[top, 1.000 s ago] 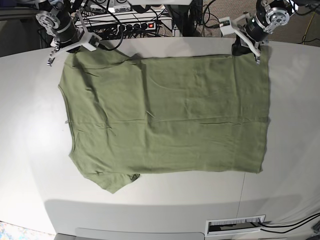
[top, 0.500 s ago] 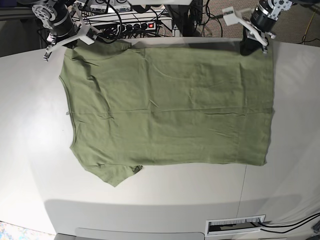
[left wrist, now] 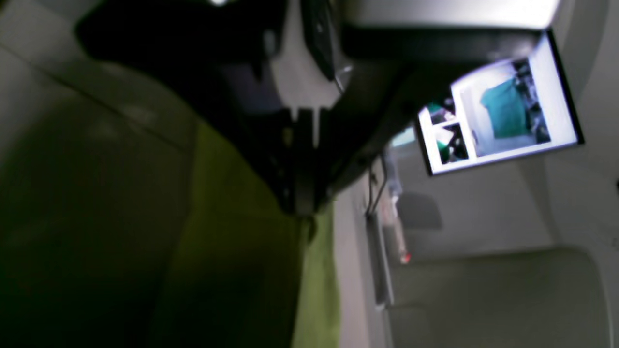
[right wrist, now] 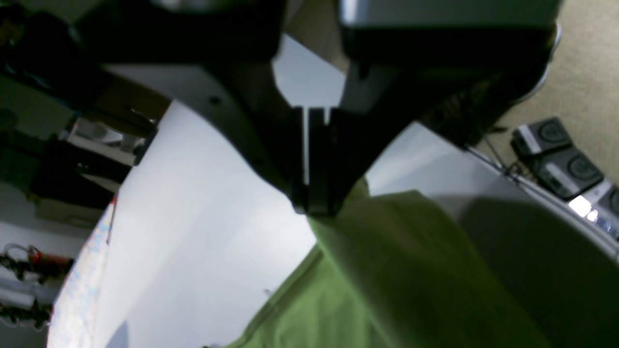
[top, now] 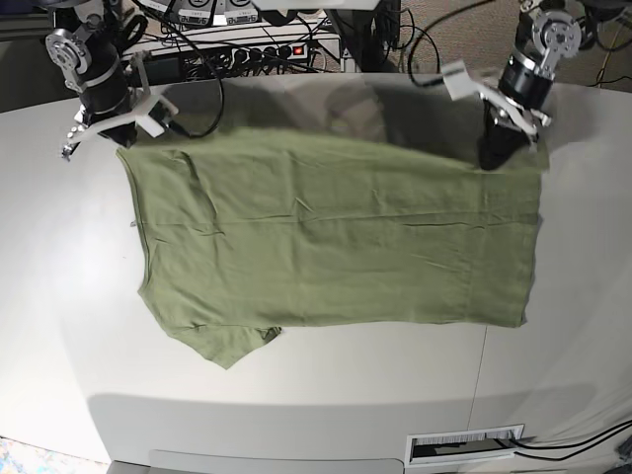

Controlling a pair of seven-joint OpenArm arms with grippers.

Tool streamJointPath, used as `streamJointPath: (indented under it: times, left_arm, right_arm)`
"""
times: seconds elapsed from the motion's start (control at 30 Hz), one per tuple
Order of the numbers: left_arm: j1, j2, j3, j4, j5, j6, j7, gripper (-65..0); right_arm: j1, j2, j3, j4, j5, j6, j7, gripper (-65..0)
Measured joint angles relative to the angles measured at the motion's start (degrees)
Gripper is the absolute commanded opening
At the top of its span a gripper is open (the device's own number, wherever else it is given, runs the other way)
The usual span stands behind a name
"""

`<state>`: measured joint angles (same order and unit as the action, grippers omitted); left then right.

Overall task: Fold the T-shirt properly
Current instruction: 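Lift the shoulder edge with both grippers and fold it over the shirt body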

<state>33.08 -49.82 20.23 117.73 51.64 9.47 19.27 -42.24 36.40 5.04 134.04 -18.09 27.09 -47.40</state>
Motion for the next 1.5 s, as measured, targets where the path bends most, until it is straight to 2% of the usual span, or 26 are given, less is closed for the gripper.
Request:
streamJointPath:
  times: [0.23, 0.6, 0.97, 1.13, 1.5]
  left_arm:
    - [-7.7, 0.2, 0.1, -0.7, -6.8, 0.0, -1.2, -65.0]
    - [-14.8, 0.6, 0.2, -6.6, -18.3, 0.0, -7.1, -65.0]
    - [-19.4, 5.6, 0.3, -16.8, -20.9, -0.2, -12.9, -65.0]
    - [-20.7, 6.6, 0.3, -19.3, -22.4, -0.2, -15.1, -65.0]
    - [-21.9, 7.8, 0.3, -19.5, -24.3, -0.2, -15.4, -65.0]
  right_arm:
    - [3.8, -3.3, -0.1, 0.0, 0.0, 0.0, 1.2, -65.0]
    - [11.0, -3.6, -0.1, -9.0, 0.2, 0.0, 3.9, -65.0]
    - [15.9, -4.3, -0.2, -15.0, 1.6, 0.2, 5.6, -65.0]
    - [16.6, -4.3, -0.2, -18.0, 1.6, 0.2, 6.1, -65.0]
    - [19.2, -4.4, -0.2, -18.3, 1.6, 0.2, 6.3, -65.0]
